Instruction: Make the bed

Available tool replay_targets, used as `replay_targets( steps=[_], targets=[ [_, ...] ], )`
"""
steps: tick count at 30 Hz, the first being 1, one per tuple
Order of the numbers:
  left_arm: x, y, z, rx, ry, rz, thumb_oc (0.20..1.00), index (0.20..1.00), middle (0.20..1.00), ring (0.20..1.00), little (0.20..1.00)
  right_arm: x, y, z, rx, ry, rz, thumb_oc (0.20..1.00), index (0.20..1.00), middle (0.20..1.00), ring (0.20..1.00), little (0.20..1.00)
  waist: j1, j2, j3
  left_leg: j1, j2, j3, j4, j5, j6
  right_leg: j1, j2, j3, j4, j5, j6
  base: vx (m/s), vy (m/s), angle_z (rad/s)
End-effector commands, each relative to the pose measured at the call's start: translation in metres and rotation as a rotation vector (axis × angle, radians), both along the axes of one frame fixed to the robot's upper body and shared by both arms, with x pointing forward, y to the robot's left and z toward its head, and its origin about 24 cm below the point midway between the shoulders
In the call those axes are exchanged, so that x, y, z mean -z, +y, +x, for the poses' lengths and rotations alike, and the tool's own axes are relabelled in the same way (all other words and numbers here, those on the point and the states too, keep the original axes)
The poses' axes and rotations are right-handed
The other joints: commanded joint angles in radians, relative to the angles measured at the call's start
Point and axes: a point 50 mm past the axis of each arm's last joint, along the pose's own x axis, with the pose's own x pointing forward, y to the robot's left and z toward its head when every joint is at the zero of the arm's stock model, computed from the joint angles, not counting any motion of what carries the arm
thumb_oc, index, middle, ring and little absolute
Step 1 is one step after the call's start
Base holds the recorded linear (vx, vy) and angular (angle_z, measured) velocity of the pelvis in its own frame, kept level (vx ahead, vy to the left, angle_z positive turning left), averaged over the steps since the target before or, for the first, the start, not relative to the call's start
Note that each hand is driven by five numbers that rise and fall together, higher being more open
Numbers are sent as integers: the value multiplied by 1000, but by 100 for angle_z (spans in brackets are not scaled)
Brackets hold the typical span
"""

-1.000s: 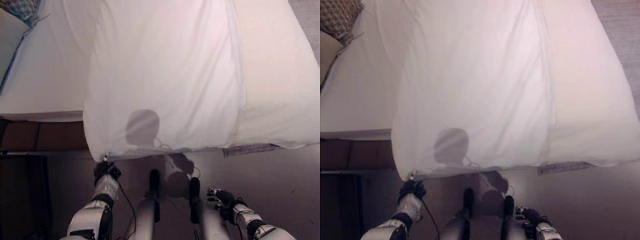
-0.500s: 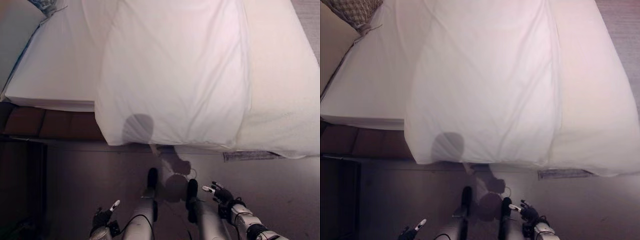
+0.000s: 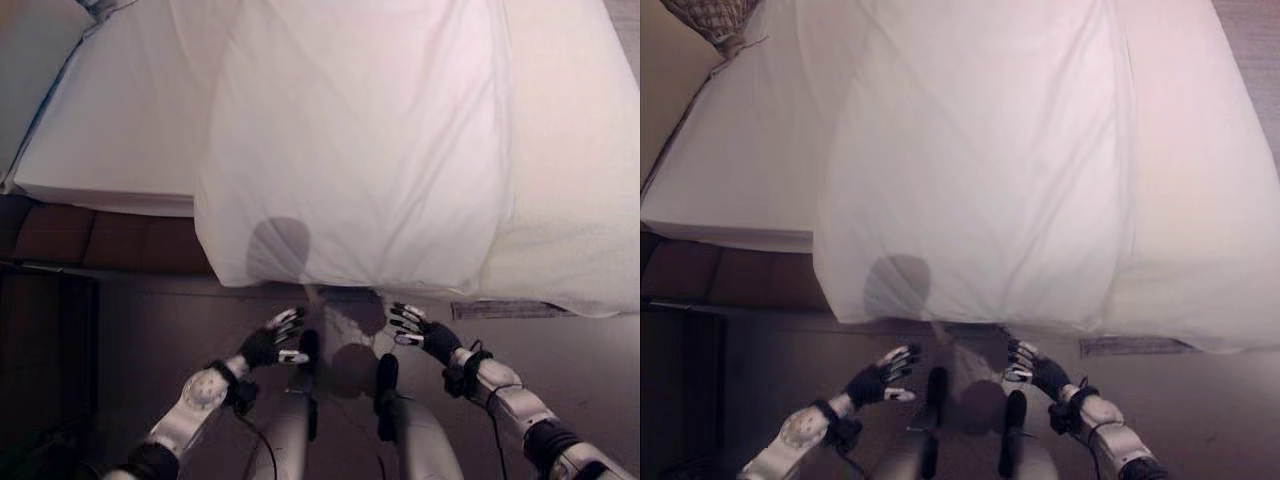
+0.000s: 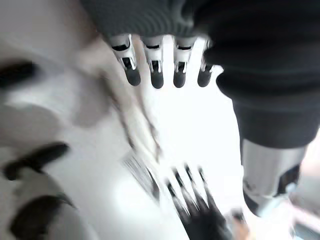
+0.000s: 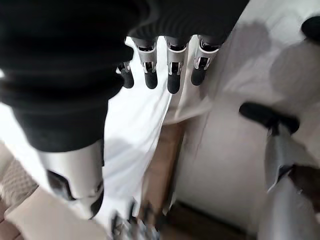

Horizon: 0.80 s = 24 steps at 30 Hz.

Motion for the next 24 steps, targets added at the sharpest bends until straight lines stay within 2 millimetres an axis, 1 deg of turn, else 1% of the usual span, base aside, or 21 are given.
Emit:
replay_targets(
  steps=[1, 3, 5, 6, 7, 8, 10, 11, 12, 13, 14, 15, 16, 17, 18, 19, 20, 21, 22, 23, 24],
  targets=[
    [-28, -25, 16, 162, -32, -84, 1000, 1000, 1000, 1000, 1000, -23, 31, 14, -175, -23, 105, 1000, 1000, 1000, 1000, 1000, -9, -31, -3, -59, -44, 26, 94, -88, 1, -37, -17, 33, -143, 141, 70, -103, 15, -4],
    [-49, -38, 37, 203, -68, -101, 1000, 1000, 1000, 1000, 1000, -41, 44, 29, -214, -52, 138, 1000, 1000, 1000, 1000, 1000, -13, -32, 13, -91, -46, 28, 114, -86, -1, -76, -15, 38, -115, 137, 68, -93, 10, -2],
    [-73, -47, 55, 174, -157, -127, 1000, 1000, 1000, 1000, 1000, -58, 52, 43, -203, -88, 180, 1000, 1000, 1000, 1000, 1000, -13, -32, 28, -133, -49, 31, 141, -86, -2, -121, -14, 39, -84, 134, 65, -82, 4, 1],
    [-73, -47, 55, 174, -157, -127, 1000, 1000, 1000, 1000, 1000, -58, 52, 43, -203, -88, 180, 1000, 1000, 1000, 1000, 1000, -12, -32, 27, -134, -49, 31, 142, -86, -2, -122, -14, 39, -83, 134, 65, -102, 13, 1],
    [-96, -52, 70, 125, -253, -133, 1000, 1000, 1000, 1000, 1000, -78, 56, 57, -179, -144, 203, 1000, 1000, 1000, 1000, 1000, -13, -31, 43, -179, -54, 34, 177, -89, -3, -168, -16, 42, -52, 130, 62, -90, 29, 3],
    [-106, -52, 77, 86, -288, -150, 1000, 1000, 1000, 1000, 1000, -89, 58, 65, -161, -174, 210, 1000, 1000, 1000, 1000, 1000, -12, -31, 50, -206, -55, 36, 202, -93, -2, -200, -18, 45, -25, 126, 61, -118, 49, 2],
    [-132, -49, 93, -29, -403, -155, 1000, 1000, 1000, 1000, 1000, -117, 60, 82, -114, -263, 190, 1000, 1000, 1000, 1000, 1000, -12, -32, 68, -265, -60, 46, 265, -110, -3, -262, -21, 51, 38, 113, 60, -85, 40, 2],
    [-142, -46, 97, -59, -450, -134, 1000, 1000, 1000, 1000, 1000, -129, 62, 88, -100, -295, 195, 1000, 1000, 1000, 1000, 1000, -12, -33, 73, -290, -60, 49, 291, -117, -2, -291, -22, 56, 68, 108, 58, -53, 19, 2],
    [-142, -46, 97, -59, -450, -134, 1000, 1000, 1000, 1000, 1000, -129, 62, 88, -100, -295, 195, 1000, 1000, 1000, 1000, 1000, -12, -33, 72, -292, -60, 50, 293, -118, -2, -294, -22, 57, 70, 107, 58, -56, 34, 3],
    [-162, -42, 107, -155, -556, -90, 1000, 1000, 1000, 1000, 1000, -153, 70, 98, -79, -361, 186, 1000, 1000, 1000, 1000, 1000, -15, -40, 79, -348, -61, 56, 352, -131, -1, -350, -26, 64, 132, 94, 55, -34, 21, 3],
    [-162, -42, 107, -155, -556, -90, 1000, 1000, 1000, 1000, 1000, -153, 70, 98, -79, -361, 186, 1000, 1000, 1000, 1000, 1000, -15, -40, 78, -352, -61, 56, 354, -132, -1, -353, -26, 64, 134, 93, 55, -53, 44, 3],
    [-177, -37, 114, -227, -620, -59, 1000, 1000, 1000, 1000, 1000, -175, 75, 107, -66, -412, 174, 1000, 1000, 1000, 1000, 1000, -17, -46, 77, -403, -59, 63, 398, -148, 0, -411, -29, 69, 184, 82, 55, 0, 0, 0],
    [-177, -37, 114, -227, -620, -59, 1000, 1000, 1000, 1000, 1000, -175, 75, 107, -66, -412, 174, 1000, 1000, 1000, 1000, 1000, -18, -47, 76, -404, -59, 63, 398, -148, 0, -412, -29, 69, 185, 82, 55, -42, 69, 3],
    [-194, -32, 121, -282, -690, -13, 1000, 1000, 1000, 1000, 1000, -204, 81, 116, -34, -487, 167, 1000, 1000, 1000, 1000, 1000, -17, -53, 87, -446, -52, 77, 454, -165, -1, -460, -30, 80, 244, 69, 53, -25, 47, 2],
    [-194, -32, 121, -282, -691, -13, 1000, 1000, 1000, 1000, 1000, -204, 81, 116, -34, -487, 167, 1000, 1000, 1000, 1000, 1000, -17, -54, 84, -450, -53, 77, 452, -162, -1, -465, -31, 80, 244, 71, 53, -23, 77, -5],
    [-207, -25, 127, -365, -721, -33, 1000, 1000, 1000, 1000, 1000, -225, 85, 124, 27, -535, 184, 1000, 1000, 1000, 1000, 1000, -19, -60, 84, -494, -47, 86, 512, -189, 0, -512, -33, 92, 304, 46, 50, -3, 39, -11],
    [-218, -21, 131, -412, -746, -38, 1000, 1000, 1000, 1000, 1000, -236, 91, 126, 34, -543, 199, 1000, 1000, 1000, 1000, 1000, -19, -64, 85, -518, -46, 90, 551, -201, -1, -531, -32, 96, 337, 35, 47, -2, 58, -14],
    [-221, -18, 131, -420, -758, -26, 1000, 1000, 1000, 1000, 1000, -243, 90, 129, 56, -552, 203, 1000, 1000, 1000, 1000, 1000, -20, -65, 82, -530, -46, 90, 571, -206, 2, -547, -32, 99, 360, 32, 47, -2, 27, -11],
    [-222, -18, 131, -420, -759, -26, 1000, 1000, 1000, 1000, 1000, -244, 90, 129, 56, -553, 204, 1000, 1000, 1000, 1000, 1000, -20, -66, 80, -535, -46, 91, 575, -207, 2, -553, -32, 100, 364, 31, 47, 15, 60, -9],
    [-232, -9, 135, -469, -780, -6, 1000, 1000, 1000, 1000, 1000, -260, 94, 134, 98, -565, 213, 1000, 1000, 1000, 1000, 1000, -18, -69, 87, -555, -43, 98, 637, -234, 6, -573, -30, 106, 418, 9, 40, 12, 42, -10],
    [-233, -9, 135, -469, -781, -6, 1000, 1000, 1000, 1000, 1000, -261, 94, 134, 98, -566, 214, 1000, 1000, 1000, 1000, 1000, -19, -69, 84, -560, -43, 99, 636, -232, 6, -578, -30, 106, 418, 11, 40, 27, 61, -16]
  ],
)
